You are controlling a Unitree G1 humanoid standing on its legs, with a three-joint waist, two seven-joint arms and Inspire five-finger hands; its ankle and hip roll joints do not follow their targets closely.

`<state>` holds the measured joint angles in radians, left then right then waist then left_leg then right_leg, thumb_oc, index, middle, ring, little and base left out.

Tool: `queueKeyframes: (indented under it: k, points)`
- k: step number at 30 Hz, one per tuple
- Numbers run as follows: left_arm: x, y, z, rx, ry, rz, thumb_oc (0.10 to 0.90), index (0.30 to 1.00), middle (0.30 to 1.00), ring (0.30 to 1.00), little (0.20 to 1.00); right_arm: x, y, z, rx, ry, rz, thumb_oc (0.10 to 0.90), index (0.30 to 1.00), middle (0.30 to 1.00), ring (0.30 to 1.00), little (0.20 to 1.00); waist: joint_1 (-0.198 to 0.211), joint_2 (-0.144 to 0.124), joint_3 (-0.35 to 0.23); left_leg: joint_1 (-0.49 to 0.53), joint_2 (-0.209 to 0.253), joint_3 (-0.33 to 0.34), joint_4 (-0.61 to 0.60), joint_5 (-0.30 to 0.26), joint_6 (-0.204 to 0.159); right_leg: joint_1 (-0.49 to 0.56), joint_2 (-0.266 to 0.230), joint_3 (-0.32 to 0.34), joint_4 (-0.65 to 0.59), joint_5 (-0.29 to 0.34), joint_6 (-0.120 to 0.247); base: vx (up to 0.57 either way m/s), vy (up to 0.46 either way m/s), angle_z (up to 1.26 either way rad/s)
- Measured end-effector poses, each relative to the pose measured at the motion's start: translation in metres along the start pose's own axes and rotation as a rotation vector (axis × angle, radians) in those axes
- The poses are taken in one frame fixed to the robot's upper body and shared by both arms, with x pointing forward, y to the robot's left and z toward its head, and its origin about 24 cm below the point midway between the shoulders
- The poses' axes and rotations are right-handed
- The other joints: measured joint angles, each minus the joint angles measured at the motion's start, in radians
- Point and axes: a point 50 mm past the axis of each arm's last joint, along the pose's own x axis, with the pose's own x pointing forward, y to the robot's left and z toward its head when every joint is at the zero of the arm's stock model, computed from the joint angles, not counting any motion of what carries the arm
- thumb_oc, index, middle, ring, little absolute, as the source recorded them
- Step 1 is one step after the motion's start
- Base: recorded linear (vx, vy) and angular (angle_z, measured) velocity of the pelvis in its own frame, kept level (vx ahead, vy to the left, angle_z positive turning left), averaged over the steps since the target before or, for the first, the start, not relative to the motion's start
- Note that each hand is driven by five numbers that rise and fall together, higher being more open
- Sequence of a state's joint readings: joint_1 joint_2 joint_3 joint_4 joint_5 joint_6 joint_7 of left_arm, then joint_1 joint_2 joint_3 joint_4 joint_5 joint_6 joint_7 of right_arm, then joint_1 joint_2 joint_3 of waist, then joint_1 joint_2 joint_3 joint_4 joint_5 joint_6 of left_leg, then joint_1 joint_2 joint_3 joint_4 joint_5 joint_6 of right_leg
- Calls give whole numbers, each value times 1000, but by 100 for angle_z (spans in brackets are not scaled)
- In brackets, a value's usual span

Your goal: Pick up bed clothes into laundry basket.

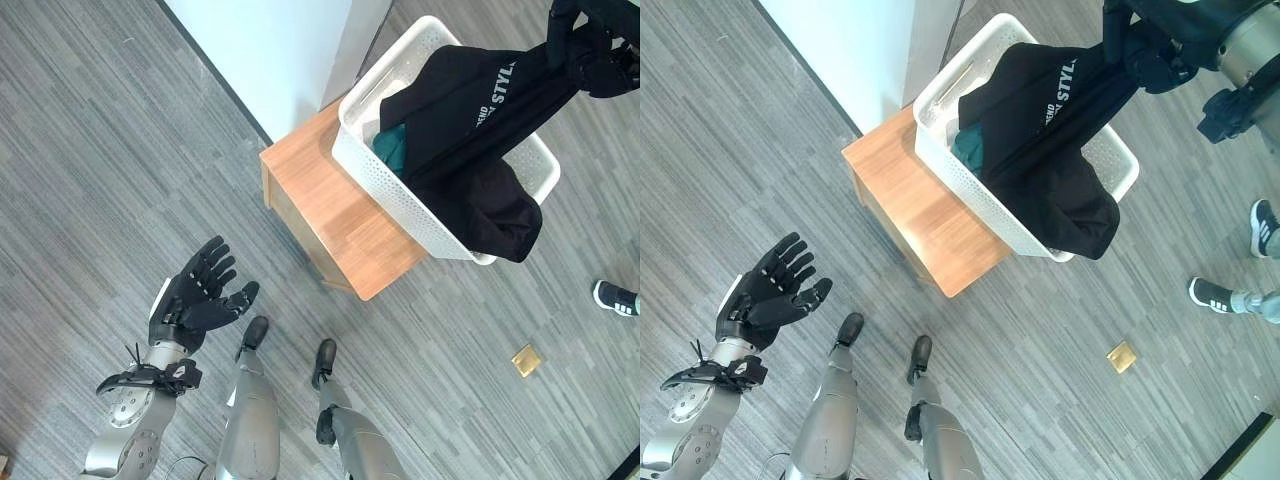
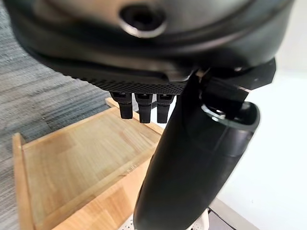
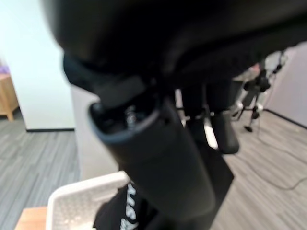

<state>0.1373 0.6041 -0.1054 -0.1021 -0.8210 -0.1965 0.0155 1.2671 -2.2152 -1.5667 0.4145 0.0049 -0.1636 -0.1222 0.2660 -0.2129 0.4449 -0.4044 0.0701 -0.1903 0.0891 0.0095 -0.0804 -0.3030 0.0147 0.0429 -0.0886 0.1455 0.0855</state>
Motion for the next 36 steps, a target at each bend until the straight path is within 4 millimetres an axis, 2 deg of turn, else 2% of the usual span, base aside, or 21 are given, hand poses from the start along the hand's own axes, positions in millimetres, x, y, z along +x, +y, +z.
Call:
queueKeyframes:
  k: [3,8,9,16,18,19,20,21,22,25,27,32,34,35,36]
  points:
    - [3,-6,3,-25,-31,-8,800,900,900,900,900,-2,1,-4,-4,18,13,400,300,300,300,300,3,21,11,-4,-1,-9,0,0,0,-2,-1,-8,0,0,0,8,-10,6]
    - [4,-9,5,-31,-40,-17,800,900,900,900,900,-2,1,-6,-4,29,31,400,300,300,300,300,2,25,11,-12,-1,-11,2,1,-1,-9,0,-9,0,0,0,1,0,1]
    - [4,-9,5,-31,-42,-18,800,900,900,900,900,-2,1,-7,-3,31,31,800,900,900,900,900,1,25,11,-14,-1,-11,4,1,-1,-10,0,-9,0,0,0,0,0,0]
    - [7,-9,7,-26,-51,-20,800,900,900,900,900,-2,0,-7,62,32,37,800,900,900,900,900,-8,24,11,-16,-1,-13,20,1,-1,-9,1,-7,10,1,-1,0,0,0]
    - [6,-8,6,-25,-48,-16,800,900,900,900,900,-2,-3,-3,103,15,17,800,900,900,900,900,-22,22,16,-35,-11,-14,93,-1,-3,7,-2,-5,14,23,-22,0,11,4]
    - [7,-9,7,-28,-52,-20,800,900,900,900,900,-4,-8,-2,122,1,-4,800,900,900,900,900,-32,20,17,-81,-24,-11,168,-34,-21,17,-8,5,16,33,-34,7,31,1]
    - [6,-9,7,-27,-56,-22,800,900,900,900,900,-6,-15,0,146,-16,-39,800,900,900,900,900,-32,19,17,-35,-15,-21,13,-39,-6,25,-6,25,14,28,-33,13,32,-11]
    - [5,-8,7,-25,-57,-22,800,900,900,900,900,-6,-22,1,158,-28,-77,800,900,900,900,900,-36,21,17,18,-1,-13,-80,65,4,31,3,38,14,20,-25,14,33,-25]
    - [5,-6,8,-19,-55,-17,800,900,900,900,900,-6,-31,1,178,-39,-127,800,900,900,900,900,-49,14,19,48,2,1,-137,139,5,31,1,42,17,17,-15,12,31,-14]
    - [5,-5,8,-14,-53,-15,800,900,900,900,900,-8,-51,7,224,-78,-221,800,900,900,900,900,-95,6,16,49,-19,9,-122,136,11,31,-18,45,33,2,4,7,33,-2]
    - [3,0,8,-5,-51,4,800,900,900,900,900,-10,-65,18,250,-144,-287,800,900,900,900,900,-121,5,15,48,-34,19,-111,135,18,31,-27,46,36,-8,13,8,30,-10]
    - [2,5,2,-28,-45,43,800,900,900,900,900,-31,-77,35,281,-285,-334,800,900,900,900,900,-165,6,14,51,-53,61,-90,128,37,31,-52,79,32,-30,3,10,26,-18]
    - [4,-2,-3,-67,-45,34,800,900,900,900,900,-54,-78,24,270,-267,-338,800,900,900,900,900,-175,19,16,62,-55,77,-93,119,49,31,-54,104,38,-32,4,15,24,-22]
    - [2,0,-6,-76,-39,50,800,900,900,900,900,-56,-79,21,277,-258,-344,800,900,900,900,900,-188,22,15,77,-58,89,-92,118,51,38,-57,115,39,-32,5,32,20,-25]
    - [3,-3,-11,-92,-25,47,800,900,900,900,900,-65,-80,13,280,-229,-351,800,900,900,900,900,-195,40,12,83,-62,96,-92,115,55,44,-62,122,41,-36,9,37,19,-20]
